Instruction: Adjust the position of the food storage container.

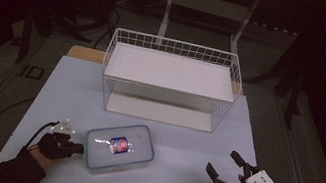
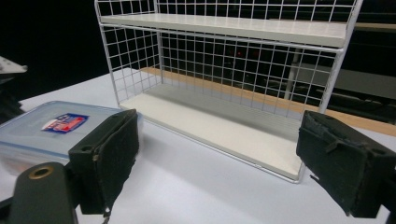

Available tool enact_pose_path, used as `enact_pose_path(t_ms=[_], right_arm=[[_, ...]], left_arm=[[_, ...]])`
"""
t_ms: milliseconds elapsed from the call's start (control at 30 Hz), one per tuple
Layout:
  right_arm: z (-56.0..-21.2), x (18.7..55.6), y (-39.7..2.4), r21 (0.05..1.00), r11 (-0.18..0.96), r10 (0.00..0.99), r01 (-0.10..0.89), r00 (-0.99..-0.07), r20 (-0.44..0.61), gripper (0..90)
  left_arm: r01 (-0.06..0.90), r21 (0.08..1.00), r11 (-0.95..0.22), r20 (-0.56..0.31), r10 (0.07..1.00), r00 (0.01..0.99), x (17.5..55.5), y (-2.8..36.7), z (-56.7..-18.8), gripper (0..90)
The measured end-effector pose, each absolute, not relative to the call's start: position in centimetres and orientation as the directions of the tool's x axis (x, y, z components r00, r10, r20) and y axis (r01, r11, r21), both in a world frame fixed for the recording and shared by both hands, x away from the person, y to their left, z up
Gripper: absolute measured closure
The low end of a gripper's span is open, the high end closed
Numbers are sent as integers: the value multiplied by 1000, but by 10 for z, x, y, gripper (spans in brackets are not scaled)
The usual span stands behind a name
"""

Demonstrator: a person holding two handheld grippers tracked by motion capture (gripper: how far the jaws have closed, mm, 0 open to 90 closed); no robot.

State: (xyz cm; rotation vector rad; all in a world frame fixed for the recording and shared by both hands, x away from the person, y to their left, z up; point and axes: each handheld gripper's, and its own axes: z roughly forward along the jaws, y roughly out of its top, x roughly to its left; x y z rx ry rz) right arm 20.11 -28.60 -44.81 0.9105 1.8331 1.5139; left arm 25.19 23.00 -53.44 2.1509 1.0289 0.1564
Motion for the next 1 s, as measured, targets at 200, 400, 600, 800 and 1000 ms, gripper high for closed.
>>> enact_pose_path(t_ms=[200,400,600,800,1000], right_arm=[[-448,201,-286,983,121,802,140,-597,-14,129],[-448,200,-285,983,126,800,136,-599,-19,129],[-450,203,-285,981,120,799,150,-601,-6,129],[-450,202,-285,981,122,800,148,-600,-9,129],[-451,203,-284,980,129,797,153,-604,-11,129]], left_arm=[[614,685,-392,-196,712,674,264,220,-534,897],[603,688,-403,-172,717,676,261,220,-528,897],[600,695,-397,-164,725,669,257,221,-523,897],[610,679,-409,-160,729,666,268,214,-527,897],[605,682,-412,-169,716,678,281,204,-527,897]])
